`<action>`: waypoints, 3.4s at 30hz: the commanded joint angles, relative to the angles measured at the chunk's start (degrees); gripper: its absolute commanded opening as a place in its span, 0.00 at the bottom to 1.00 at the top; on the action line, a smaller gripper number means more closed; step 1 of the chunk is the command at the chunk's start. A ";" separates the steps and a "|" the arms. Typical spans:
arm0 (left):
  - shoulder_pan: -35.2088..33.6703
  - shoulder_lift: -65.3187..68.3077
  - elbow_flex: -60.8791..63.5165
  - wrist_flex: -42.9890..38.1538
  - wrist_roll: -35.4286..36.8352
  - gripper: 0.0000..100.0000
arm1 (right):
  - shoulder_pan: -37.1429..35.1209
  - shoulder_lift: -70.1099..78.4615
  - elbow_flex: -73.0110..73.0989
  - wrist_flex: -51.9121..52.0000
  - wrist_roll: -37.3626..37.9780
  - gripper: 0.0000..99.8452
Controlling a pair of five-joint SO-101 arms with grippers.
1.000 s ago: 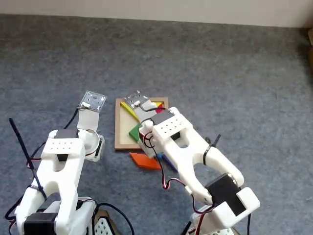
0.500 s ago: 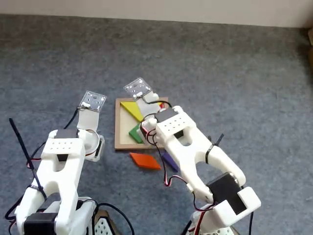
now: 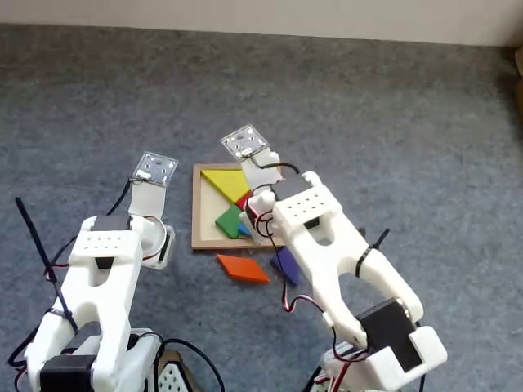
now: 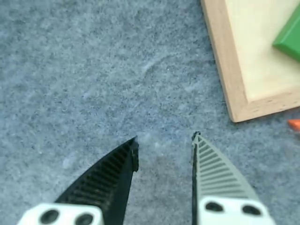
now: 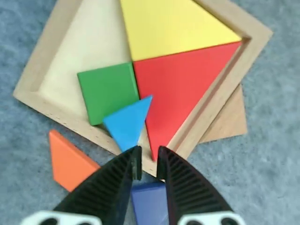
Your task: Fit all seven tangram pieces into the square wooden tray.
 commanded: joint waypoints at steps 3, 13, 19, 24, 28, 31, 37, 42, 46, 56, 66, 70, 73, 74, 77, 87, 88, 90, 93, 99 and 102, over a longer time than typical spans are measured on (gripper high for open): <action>-0.31 -1.54 -0.04 -0.62 -0.26 0.18 | 0.75 -1.36 -1.45 0.75 0.00 0.06; -0.57 -1.54 -0.04 -0.62 -0.26 0.18 | -4.09 8.92 -3.12 -0.66 -0.35 0.06; -0.57 -1.54 -0.04 -0.62 -0.26 0.18 | -4.35 8.84 -7.25 -0.57 -0.35 0.06; -0.57 -1.54 -0.04 -0.62 -0.26 0.18 | -4.26 8.75 -9.27 -0.31 -0.35 0.06; -0.57 -1.54 -0.04 -0.62 -0.26 0.18 | -4.09 7.43 -12.88 4.88 -0.35 0.06; -0.57 -1.54 -0.04 -0.62 -0.26 0.18 | -4.09 5.23 -15.34 7.16 -0.35 0.06; -0.48 -1.54 -0.04 -0.62 -0.26 0.18 | -4.35 6.29 -16.31 3.47 -0.35 0.06; -0.48 -1.54 -0.04 -0.62 -0.26 0.18 | -4.26 12.18 -16.13 -3.74 -0.35 0.06; -0.57 -1.54 -0.04 -0.62 -0.26 0.18 | -4.00 13.32 -16.13 -3.65 -0.35 0.06; -0.40 -1.54 -0.04 -0.62 -0.26 0.18 | -0.04 13.23 -16.40 8.57 -0.18 0.06; -0.31 -1.54 -0.04 -0.70 -0.26 0.18 | 0.22 13.14 -21.85 10.51 -0.35 0.06; -0.31 -1.54 -0.04 -0.70 -0.26 0.18 | -2.33 13.23 -24.13 10.51 -0.35 0.06; -0.31 -1.54 -0.04 -0.70 -0.26 0.18 | -5.67 13.67 -24.13 10.07 -0.35 0.06; -0.31 -1.54 -0.04 -0.70 -0.26 0.18 | -6.81 13.67 -23.96 9.71 -0.35 0.06; -0.31 -1.54 -0.04 -0.70 -0.26 0.18 | -8.22 13.85 -22.99 8.04 -0.35 0.06; -0.31 -1.54 -0.04 -0.70 -0.26 0.18 | -1.01 13.67 -15.43 7.60 0.00 0.06; -0.31 -1.54 -0.04 -0.70 -0.26 0.18 | -0.40 13.49 -15.08 7.60 0.00 0.06; -0.31 -1.54 -0.04 -0.70 -0.26 0.18 | 0.48 13.14 -15.43 8.22 0.00 0.06; -0.31 -1.54 -0.04 -0.70 -0.26 0.18 | 1.27 11.21 -15.52 12.00 0.00 0.06; -0.31 -1.54 -0.04 -0.70 -0.26 0.18 | -2.42 0.57 -15.16 12.44 0.00 0.06; -0.31 -1.54 -0.04 -0.70 -0.26 0.18 | -5.76 -0.04 -14.11 8.57 -0.35 0.06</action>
